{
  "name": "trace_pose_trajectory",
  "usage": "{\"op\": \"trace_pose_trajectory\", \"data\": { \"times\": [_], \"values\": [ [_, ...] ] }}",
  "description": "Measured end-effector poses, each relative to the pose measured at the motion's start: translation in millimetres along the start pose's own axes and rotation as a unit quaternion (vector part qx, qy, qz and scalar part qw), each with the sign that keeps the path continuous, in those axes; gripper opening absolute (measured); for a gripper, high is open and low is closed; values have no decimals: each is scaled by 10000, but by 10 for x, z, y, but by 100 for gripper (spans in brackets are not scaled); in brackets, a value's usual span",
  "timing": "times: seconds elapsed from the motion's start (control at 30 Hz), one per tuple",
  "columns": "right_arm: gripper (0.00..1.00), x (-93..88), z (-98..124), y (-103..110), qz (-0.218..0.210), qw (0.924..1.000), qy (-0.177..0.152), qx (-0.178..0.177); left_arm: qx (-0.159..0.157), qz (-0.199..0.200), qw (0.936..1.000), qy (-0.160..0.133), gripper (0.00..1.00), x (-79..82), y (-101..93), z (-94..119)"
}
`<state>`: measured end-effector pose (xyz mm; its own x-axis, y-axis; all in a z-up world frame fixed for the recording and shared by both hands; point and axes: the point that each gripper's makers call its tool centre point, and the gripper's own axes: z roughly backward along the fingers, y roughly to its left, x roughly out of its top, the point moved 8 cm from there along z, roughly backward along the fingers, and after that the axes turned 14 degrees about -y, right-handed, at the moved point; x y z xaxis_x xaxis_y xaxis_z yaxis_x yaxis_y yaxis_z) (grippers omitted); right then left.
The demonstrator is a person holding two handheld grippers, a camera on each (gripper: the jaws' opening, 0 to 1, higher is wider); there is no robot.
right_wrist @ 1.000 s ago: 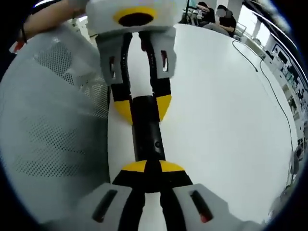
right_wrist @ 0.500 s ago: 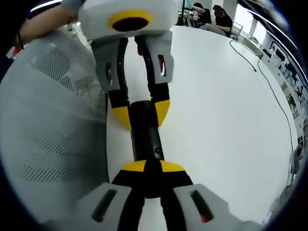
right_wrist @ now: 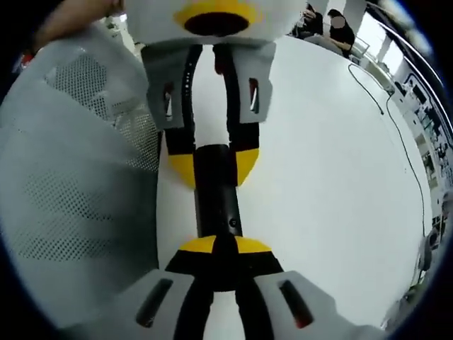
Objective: Press the specified remote control buttons in sequence, fully releasing each button before pressing the next.
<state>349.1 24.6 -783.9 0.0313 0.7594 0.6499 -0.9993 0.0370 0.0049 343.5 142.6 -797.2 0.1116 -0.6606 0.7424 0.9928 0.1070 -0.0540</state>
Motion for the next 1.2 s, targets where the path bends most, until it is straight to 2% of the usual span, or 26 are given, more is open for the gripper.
{"op": "trace_pose_trajectory", "data": {
  "times": [0.07,0.1,0.27,0.33,0.5,0.6,0.7,0.8,0.97,1.2],
  "values": [
    [7,-35,25,8,-2,9999,-136,-45,-2,3,10000,-8,24,-1,0,0],
    [7,-32,20,9,-134,9997,-153,-98,-4,4,10000,-8,24,-1,0,-1],
    [4,-14,11,12,-195,9996,-152,-126,-8,7,10000,-8,24,2,1,-2],
    [1,-8,6,21,-30,9998,-137,-151,-8,9,10000,-7,24,3,1,-2],
    [0,3,7,7,-54,9999,-119,-104,-11,-3,10000,2,24,8,-4,-1],
    [0,20,-10,12,256,9997,20,-4,-4,-5,10000,2,24,8,-6,2],
    [0,34,-19,26,392,9992,110,6,5,9,10000,-21,24,4,-8,5],
    [0,24,-9,2,153,9999,55,-16,-5,-1,10000,0,24,10,-9,7],
    [0,6,11,-14,24,10000,-30,21,-4,4,10000,1,24,10,-7,4],
    [0,-44,44,11,25,10000,16,-14,-20,59,10000,-25,24,10,-3,8]
  ]
}}
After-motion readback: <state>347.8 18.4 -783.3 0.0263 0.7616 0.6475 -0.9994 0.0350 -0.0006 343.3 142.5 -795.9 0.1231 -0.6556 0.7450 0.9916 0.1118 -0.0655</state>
